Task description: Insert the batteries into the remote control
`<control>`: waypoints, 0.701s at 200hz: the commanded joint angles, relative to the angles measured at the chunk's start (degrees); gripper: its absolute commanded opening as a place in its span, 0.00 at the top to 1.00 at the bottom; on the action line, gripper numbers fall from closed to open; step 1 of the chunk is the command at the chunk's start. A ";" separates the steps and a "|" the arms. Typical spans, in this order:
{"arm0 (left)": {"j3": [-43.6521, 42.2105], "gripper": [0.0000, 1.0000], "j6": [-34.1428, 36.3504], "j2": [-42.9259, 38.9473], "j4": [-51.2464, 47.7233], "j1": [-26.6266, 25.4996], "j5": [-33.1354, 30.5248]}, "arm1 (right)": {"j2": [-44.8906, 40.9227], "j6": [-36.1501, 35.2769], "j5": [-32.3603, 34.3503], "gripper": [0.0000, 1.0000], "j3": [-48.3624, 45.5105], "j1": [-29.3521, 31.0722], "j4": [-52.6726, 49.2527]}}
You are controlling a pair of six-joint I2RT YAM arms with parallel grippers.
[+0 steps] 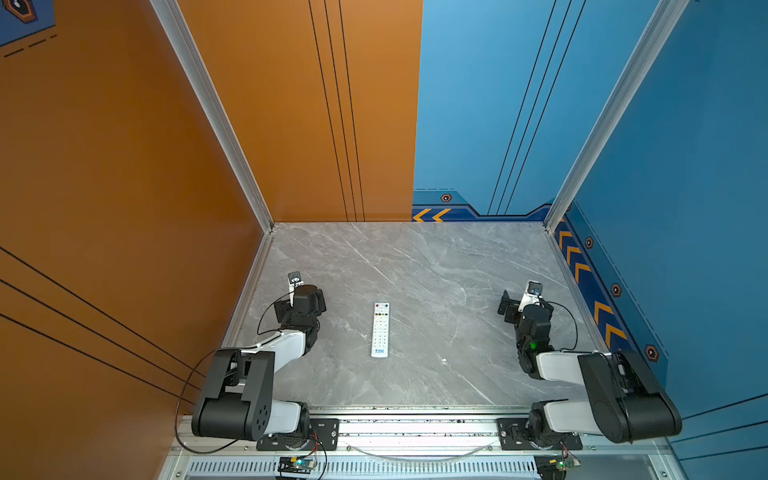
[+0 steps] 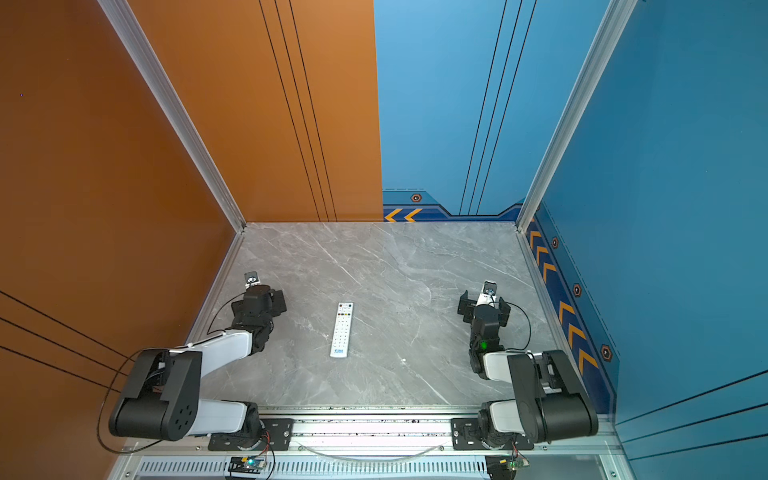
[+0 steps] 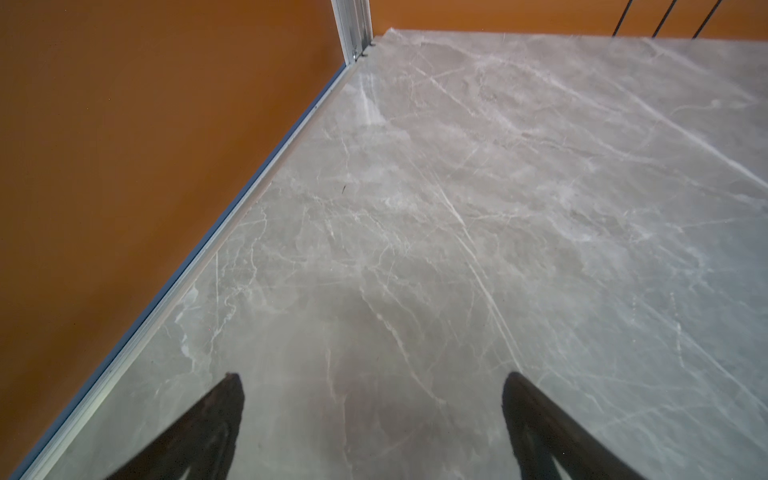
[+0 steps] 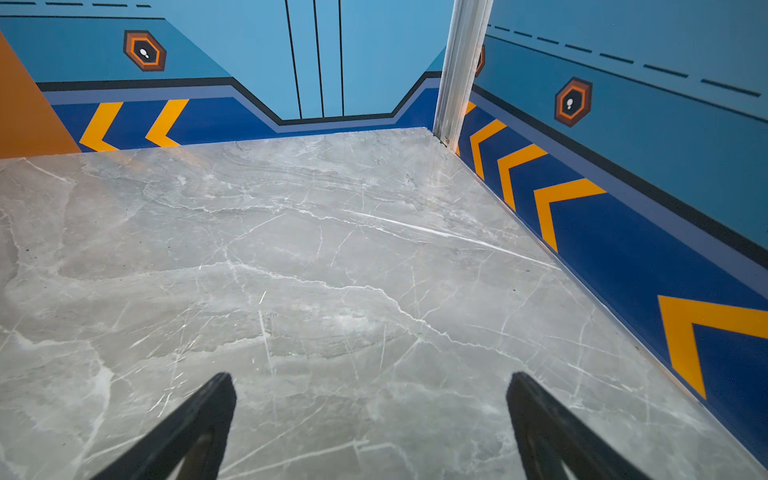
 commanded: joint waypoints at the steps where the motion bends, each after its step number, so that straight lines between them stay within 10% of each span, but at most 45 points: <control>1: -2.86 0.02 2.15 1.98 14.81 0.74 -0.38 | 3.39 -1.71 2.59 0.00 1.03 0.66 8.37; 55: -3.81 0.02 6.84 6.84 21.78 0.48 10.16 | 7.25 -0.02 4.55 0.00 6.36 -0.12 1.70; 140: -4.65 0.02 8.57 10.35 27.32 -0.84 8.69 | 6.71 2.29 0.77 0.00 7.61 -2.77 -2.14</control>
